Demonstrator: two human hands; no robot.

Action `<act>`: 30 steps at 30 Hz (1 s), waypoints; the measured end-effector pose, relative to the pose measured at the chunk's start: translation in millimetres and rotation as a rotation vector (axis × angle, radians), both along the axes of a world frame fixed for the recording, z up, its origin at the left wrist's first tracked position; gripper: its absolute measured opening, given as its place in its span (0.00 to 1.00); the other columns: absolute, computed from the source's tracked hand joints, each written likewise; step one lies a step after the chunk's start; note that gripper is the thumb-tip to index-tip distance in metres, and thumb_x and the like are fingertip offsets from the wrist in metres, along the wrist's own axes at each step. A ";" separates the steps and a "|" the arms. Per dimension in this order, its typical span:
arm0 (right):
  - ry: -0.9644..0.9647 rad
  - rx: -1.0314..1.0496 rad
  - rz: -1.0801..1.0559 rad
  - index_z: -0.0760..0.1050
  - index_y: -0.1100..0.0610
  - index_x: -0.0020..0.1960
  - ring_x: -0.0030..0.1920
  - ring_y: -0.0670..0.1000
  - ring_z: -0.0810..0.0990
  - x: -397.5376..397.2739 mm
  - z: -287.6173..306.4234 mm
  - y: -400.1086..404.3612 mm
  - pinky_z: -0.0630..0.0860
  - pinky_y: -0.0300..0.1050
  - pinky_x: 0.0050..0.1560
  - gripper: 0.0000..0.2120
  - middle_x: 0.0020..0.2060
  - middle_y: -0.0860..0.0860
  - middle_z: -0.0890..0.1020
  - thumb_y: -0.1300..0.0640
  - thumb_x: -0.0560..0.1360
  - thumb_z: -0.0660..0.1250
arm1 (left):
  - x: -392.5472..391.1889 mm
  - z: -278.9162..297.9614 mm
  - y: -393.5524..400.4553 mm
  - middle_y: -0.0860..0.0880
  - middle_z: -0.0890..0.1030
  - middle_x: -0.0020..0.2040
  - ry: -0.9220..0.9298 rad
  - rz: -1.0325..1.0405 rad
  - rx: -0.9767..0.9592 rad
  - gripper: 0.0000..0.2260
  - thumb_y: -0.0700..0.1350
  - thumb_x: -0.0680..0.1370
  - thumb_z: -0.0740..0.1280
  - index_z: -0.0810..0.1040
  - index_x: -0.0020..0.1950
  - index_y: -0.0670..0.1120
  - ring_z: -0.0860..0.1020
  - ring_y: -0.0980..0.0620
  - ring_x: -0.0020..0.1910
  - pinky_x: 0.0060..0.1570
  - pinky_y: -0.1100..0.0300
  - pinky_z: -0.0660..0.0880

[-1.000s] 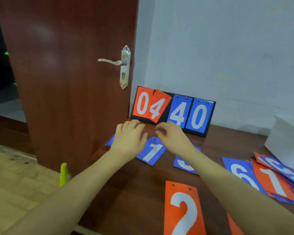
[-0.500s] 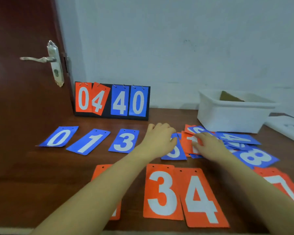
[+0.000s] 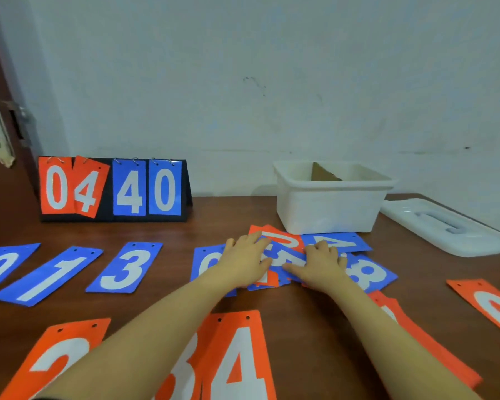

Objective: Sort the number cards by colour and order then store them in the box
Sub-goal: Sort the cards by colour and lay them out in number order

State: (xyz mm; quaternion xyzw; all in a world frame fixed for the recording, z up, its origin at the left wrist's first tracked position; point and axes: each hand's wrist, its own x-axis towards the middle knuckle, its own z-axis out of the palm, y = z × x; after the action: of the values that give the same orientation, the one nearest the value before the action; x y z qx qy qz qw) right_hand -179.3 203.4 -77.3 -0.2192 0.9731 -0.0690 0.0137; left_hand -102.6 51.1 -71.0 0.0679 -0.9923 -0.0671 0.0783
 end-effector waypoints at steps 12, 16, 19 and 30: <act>0.040 -0.679 0.256 0.67 0.51 0.46 0.47 0.45 0.75 3.4 21.1 -4.9 0.72 0.31 0.48 0.11 0.44 0.46 0.77 0.67 0.75 0.61 | -6.1 9.5 -3.3 0.53 0.62 0.73 0.169 -0.160 -0.025 0.26 0.51 0.78 0.61 0.56 0.74 0.53 0.61 0.52 0.70 0.67 0.54 0.53; 0.004 -0.983 0.384 0.73 0.52 0.47 0.42 0.35 0.76 15.9 44.6 7.8 0.71 0.24 0.40 0.10 0.42 0.41 0.77 0.67 0.75 0.62 | 3.7 30.2 0.6 0.52 0.72 0.63 0.417 -0.199 -0.024 0.20 0.47 0.79 0.59 0.62 0.72 0.51 0.71 0.52 0.60 0.59 0.59 0.59; 0.015 -1.075 0.392 0.74 0.50 0.54 0.46 0.40 0.78 15.4 50.4 20.1 0.75 0.29 0.43 0.11 0.46 0.42 0.78 0.64 0.76 0.64 | 7.7 37.9 8.4 0.50 0.76 0.59 0.507 -0.232 0.016 0.20 0.44 0.79 0.60 0.65 0.71 0.50 0.75 0.50 0.54 0.54 0.60 0.64; -0.080 -0.081 0.068 0.57 0.55 0.74 0.71 0.57 0.64 -57.4 -2.2 43.7 0.58 0.54 0.71 0.26 0.74 0.54 0.61 0.43 0.80 0.50 | 5.8 17.4 12.5 0.51 0.70 0.51 0.495 0.018 0.532 0.14 0.38 0.78 0.61 0.75 0.63 0.44 0.72 0.56 0.44 0.38 0.78 0.67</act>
State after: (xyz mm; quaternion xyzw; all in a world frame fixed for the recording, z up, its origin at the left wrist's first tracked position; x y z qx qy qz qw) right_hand -236.7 247.1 -79.6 -0.2495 0.9602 -0.1167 0.0462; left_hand -96.9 63.5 -53.6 0.0766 -0.8906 -0.3364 0.2964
